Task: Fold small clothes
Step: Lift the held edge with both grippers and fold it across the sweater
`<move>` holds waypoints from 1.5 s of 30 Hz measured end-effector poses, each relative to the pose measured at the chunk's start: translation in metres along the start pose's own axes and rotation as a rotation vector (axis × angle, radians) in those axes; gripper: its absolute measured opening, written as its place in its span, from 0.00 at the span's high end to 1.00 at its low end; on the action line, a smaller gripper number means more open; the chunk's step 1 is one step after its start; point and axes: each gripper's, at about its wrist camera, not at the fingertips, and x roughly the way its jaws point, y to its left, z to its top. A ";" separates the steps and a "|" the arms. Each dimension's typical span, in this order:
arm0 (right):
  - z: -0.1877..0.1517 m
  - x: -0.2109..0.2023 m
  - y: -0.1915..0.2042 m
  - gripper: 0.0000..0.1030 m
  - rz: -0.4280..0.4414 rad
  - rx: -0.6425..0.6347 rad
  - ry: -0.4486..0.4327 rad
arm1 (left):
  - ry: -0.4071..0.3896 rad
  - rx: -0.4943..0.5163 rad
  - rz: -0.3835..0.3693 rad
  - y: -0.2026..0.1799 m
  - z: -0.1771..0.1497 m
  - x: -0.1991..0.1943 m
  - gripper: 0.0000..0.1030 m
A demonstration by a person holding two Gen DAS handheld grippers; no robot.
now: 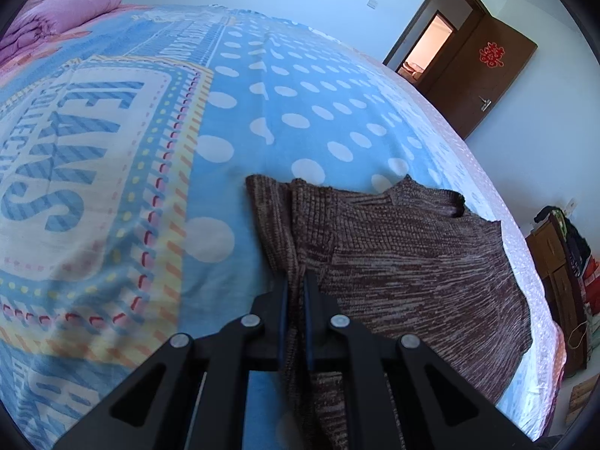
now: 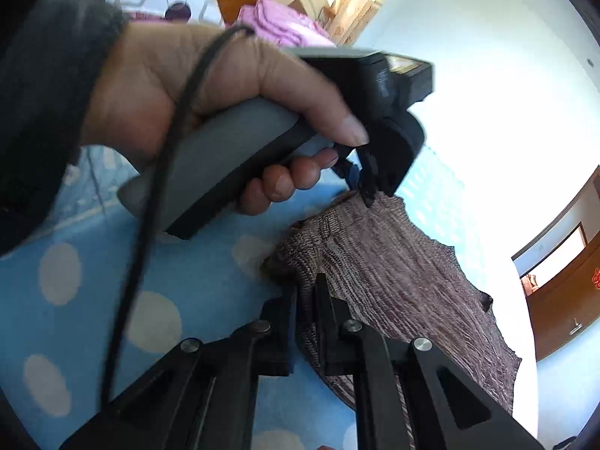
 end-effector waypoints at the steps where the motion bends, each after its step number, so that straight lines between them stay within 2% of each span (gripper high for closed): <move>1: -0.001 -0.006 -0.003 0.93 0.004 0.014 -0.014 | 0.002 -0.013 -0.005 0.000 0.000 -0.001 0.91; 7: -0.004 -0.024 -0.037 0.93 0.036 0.140 -0.071 | -0.001 -0.085 -0.019 -0.004 0.005 -0.011 0.92; 12: -0.011 -0.032 -0.065 0.93 0.062 0.243 -0.091 | -0.038 -0.114 -0.037 -0.021 0.013 -0.025 0.92; 17: -0.022 -0.038 -0.092 0.93 0.073 0.316 -0.101 | -0.063 -0.099 -0.028 -0.045 0.021 -0.031 0.92; 27: -0.048 -0.057 -0.130 0.93 0.120 0.447 -0.131 | -0.096 -0.045 -0.062 -0.097 0.033 -0.040 0.92; 45: -0.099 -0.087 -0.196 0.93 0.124 0.634 -0.147 | -0.112 0.044 -0.138 -0.185 0.047 -0.029 0.92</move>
